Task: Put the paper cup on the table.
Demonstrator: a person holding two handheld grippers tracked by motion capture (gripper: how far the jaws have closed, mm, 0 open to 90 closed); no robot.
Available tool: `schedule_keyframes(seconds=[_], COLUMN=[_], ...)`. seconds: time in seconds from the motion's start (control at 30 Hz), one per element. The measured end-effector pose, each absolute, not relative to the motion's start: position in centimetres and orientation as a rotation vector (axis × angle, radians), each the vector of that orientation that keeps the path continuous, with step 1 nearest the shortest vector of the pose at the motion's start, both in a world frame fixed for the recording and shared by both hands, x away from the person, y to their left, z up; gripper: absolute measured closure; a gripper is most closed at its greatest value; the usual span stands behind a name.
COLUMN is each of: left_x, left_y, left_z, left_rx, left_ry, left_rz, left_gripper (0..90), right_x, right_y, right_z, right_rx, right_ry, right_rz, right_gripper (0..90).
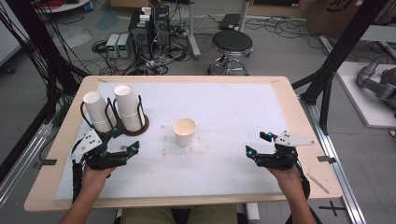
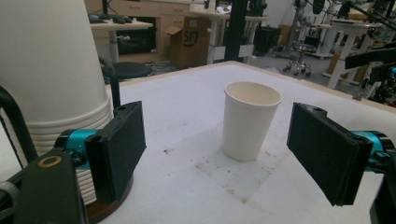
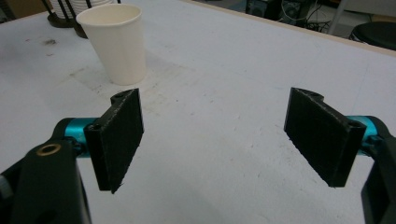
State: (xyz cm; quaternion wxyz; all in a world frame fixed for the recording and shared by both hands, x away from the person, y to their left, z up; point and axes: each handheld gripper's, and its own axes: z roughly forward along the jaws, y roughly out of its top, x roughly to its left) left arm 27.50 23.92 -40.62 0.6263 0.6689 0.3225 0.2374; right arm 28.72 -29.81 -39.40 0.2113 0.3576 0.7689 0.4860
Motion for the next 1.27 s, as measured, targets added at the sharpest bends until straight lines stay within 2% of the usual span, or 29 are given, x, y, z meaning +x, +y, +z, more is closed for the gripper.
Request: schedule_keyframes(seconds=[1.27], left_x=[27.07], left_y=[24.71], left_z=[-40.75], left_rx=[1.51], left_ry=[0.748], left_rz=[0.569], left_gripper=[19.7], right_x=[28.55], right_y=[-29.21], right_z=[-39.28], right_rx=[0.984], right_ry=[2.134], right_rz=[1.346], right_gripper=[20.6])
